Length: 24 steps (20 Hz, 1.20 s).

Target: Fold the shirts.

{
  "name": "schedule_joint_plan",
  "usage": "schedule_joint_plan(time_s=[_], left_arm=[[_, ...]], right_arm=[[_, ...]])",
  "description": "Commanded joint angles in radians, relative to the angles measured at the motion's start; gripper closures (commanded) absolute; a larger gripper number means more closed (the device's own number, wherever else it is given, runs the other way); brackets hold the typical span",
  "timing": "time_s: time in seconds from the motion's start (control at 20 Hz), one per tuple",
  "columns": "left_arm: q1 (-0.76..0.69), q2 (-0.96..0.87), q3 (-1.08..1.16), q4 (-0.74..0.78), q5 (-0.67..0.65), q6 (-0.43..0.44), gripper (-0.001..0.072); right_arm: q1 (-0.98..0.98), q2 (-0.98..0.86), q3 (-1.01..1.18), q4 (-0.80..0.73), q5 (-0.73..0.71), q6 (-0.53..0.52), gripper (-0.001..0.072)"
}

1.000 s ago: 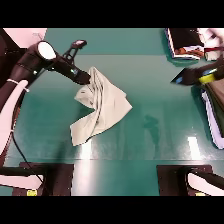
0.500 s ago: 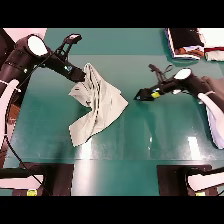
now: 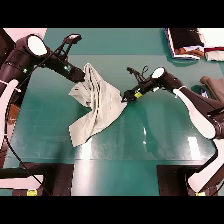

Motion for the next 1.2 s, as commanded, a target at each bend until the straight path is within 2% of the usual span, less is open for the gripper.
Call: schedule_joint_plan(time_s=[0.0,0.1,0.25,0.35,0.45,0.75,0.9,1.15], left_arm=[[0.001,0.005,0.004,0.024,-0.010,0.000,0.0682],[0.001,0.040,0.006,0.121,-0.008,-0.001,0.0682],[0.001,0.156,0.050,0.313,0.006,0.001,0.0682],[0.001,0.241,0.095,0.372,0.023,0.046,0.0682],[0.001,0.322,0.134,0.370,0.052,0.087,0.0682],[0.001,0.492,0.240,0.359,0.096,0.090,0.0682],[0.001,0.539,0.305,0.321,0.076,0.090,0.0682],[0.001,0.585,0.405,0.151,0.010,0.132,0.0682]], right_arm=[[-0.002,-0.006,0.019,-0.003,0.021,0.013,0.0693],[-0.040,0.054,0.019,-0.011,0.017,0.044,0.0694],[-0.137,0.229,0.021,-0.120,-0.007,0.121,0.0694],[-0.208,0.345,0.063,-0.187,0.017,0.142,0.0694],[-0.261,0.429,0.158,-0.214,0.060,0.143,0.0694],[-0.329,0.605,0.422,-0.220,0.093,0.144,0.0694],[-0.329,0.657,0.528,-0.292,0.160,0.164,0.0694],[-0.329,0.793,0.459,-0.391,0.150,0.170,0.0694]])
